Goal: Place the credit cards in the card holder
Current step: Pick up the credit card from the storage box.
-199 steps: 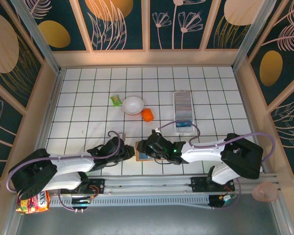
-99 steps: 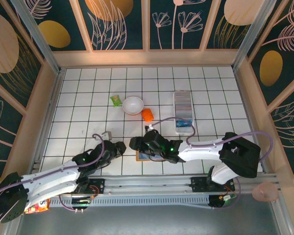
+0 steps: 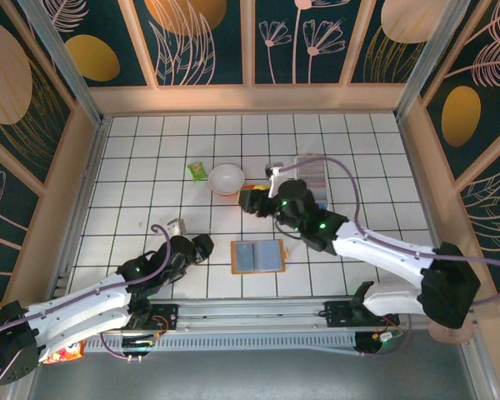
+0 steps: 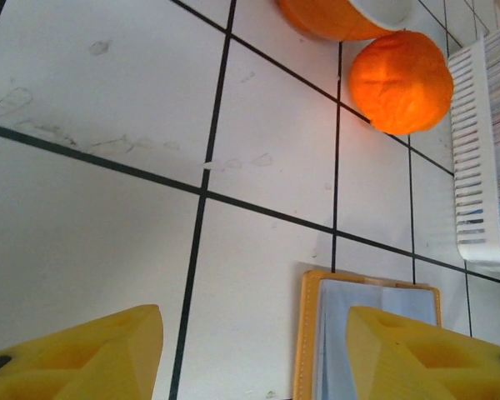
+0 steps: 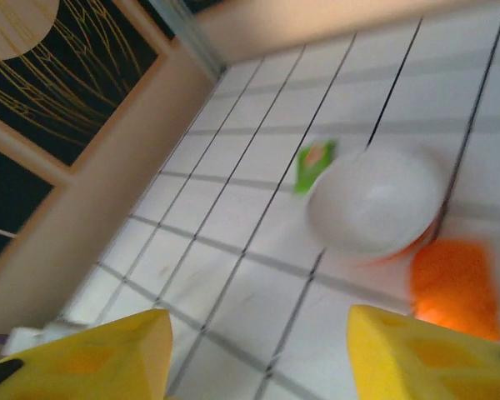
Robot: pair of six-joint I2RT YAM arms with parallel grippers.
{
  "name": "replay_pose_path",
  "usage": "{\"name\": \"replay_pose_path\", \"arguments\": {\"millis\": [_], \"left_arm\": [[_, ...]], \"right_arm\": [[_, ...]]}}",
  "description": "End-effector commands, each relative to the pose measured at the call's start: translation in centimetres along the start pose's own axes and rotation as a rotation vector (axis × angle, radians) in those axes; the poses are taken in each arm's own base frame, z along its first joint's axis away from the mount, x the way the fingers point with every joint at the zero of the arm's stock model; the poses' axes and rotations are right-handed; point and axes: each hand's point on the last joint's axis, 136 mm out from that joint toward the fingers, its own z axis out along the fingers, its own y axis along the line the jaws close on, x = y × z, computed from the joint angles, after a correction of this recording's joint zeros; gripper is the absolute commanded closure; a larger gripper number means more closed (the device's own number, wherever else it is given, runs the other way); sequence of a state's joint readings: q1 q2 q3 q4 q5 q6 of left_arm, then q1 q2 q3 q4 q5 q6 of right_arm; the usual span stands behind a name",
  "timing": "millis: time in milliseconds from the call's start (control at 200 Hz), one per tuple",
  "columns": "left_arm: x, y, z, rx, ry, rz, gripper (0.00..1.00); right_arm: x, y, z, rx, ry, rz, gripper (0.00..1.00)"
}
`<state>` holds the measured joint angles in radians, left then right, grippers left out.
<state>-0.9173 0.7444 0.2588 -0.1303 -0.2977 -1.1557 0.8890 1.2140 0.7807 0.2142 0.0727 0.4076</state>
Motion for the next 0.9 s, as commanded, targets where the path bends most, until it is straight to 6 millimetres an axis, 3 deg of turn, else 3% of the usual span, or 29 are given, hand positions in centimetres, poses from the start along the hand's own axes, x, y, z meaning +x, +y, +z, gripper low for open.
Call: {"name": "replay_pose_path", "arguments": {"millis": [0,45,205,340,500,581,896], "left_arm": [[-0.9,-1.7,-0.2,0.030,-0.023,0.040,0.40],[-0.8,-2.3,0.0,0.052,-0.017,0.053,0.39],[-0.6,-3.8,0.3,0.086,0.006,0.114,0.31],[-0.5,-3.9,0.9,0.049,0.026,0.144,0.26],[-0.1,-4.2,1.4,0.040,0.051,0.158,0.22],[-0.1,-4.5,1.5,0.043,0.055,0.185,0.19],[0.3,-5.1,1.6,0.097,0.059,0.239,0.17]], "right_arm": [[-0.9,-2.1,-1.1,0.062,0.014,-0.604,0.33],[-0.8,-3.9,-1.3,0.096,0.059,-0.771,0.26],[0.6,-8.8,-3.4,-0.017,0.240,-1.104,0.24],[0.4,-15.8,-4.6,0.080,0.374,-1.223,0.24],[3.5,-21.9,-5.3,0.106,0.613,-1.397,0.24],[4.1,-23.0,-4.9,0.100,0.646,-1.422,0.25],[6.3,-23.6,-3.8,0.032,0.708,-1.525,0.24]]}}
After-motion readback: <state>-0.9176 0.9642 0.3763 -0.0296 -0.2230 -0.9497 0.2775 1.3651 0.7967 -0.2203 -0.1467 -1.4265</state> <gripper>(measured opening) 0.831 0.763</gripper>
